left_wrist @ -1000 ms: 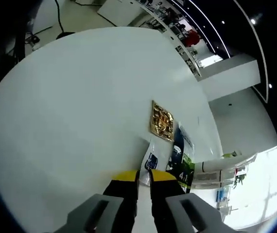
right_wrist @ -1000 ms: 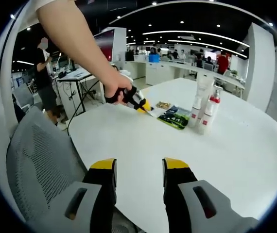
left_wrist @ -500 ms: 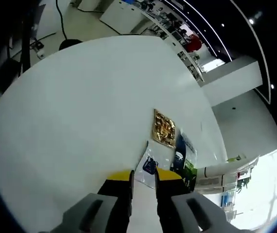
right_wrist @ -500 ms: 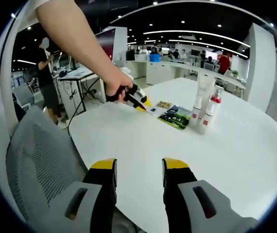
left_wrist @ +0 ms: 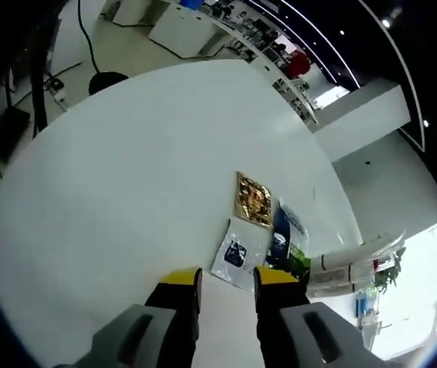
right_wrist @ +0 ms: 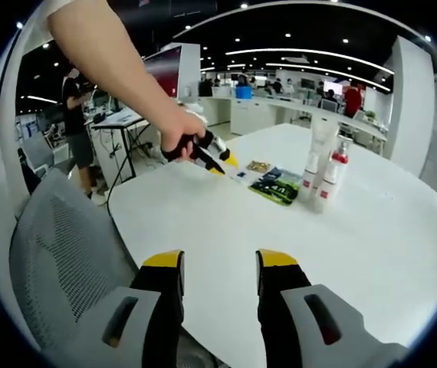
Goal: Arrange the skincare products in the storage area until every visible bottle or jar stands upright without overlapping.
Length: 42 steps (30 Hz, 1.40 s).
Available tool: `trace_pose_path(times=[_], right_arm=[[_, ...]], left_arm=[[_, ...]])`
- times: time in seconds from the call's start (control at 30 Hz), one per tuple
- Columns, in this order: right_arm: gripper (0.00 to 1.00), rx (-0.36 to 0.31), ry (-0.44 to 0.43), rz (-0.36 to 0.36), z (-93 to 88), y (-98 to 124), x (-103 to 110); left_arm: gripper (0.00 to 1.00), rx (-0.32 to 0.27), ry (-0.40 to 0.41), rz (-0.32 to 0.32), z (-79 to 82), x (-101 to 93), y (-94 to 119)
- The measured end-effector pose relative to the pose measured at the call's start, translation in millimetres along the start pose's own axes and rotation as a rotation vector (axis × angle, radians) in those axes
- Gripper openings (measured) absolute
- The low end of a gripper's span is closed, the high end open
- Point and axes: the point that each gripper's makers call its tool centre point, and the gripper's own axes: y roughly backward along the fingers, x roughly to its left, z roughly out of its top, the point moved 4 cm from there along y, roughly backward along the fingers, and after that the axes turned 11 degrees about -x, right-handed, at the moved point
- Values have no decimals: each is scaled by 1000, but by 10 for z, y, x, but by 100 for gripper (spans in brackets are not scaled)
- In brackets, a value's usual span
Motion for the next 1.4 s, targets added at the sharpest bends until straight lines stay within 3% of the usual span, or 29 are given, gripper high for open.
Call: trace_pose_path(times=[0.1, 0.33, 0.4, 0.47, 0.57, 0.8, 0.93, 1.03, 1.17, 1.4], right_arm=[[35, -7, -1, 10, 8, -1, 16], [35, -28, 0, 28, 44, 5, 47], [35, -34, -3, 33, 54, 5, 56], [35, -43, -9, 39, 69, 9, 62], [35, -58, -12, 45, 90, 16, 74], [37, -93, -11, 66, 144, 28, 127], [39, -122, -17, 74, 189, 48, 146], [40, -151, -21, 63, 231, 80, 124], [40, -238, -10, 26, 343, 175, 72], [46, -260, 70, 34, 379, 182, 177]], left_arm=[[36, -23, -68, -41, 24, -44, 84], [42, -57, -170, -162, 14, -185, 624], [44, -61, -166, -193, -63, -213, 842], [48, -66, -153, -284, -136, -291, 1013], [53, -78, -171, -320, -246, -312, 1271], [54, -129, -265, -426, -457, -418, 1751], [57, -168, -349, -466, -551, -498, 1967], [59, -285, -486, -488, -559, -551, 2161], [68, -375, -514, -494, -622, -542, 2325], [75, -408, -585, -482, -799, -435, 2517]])
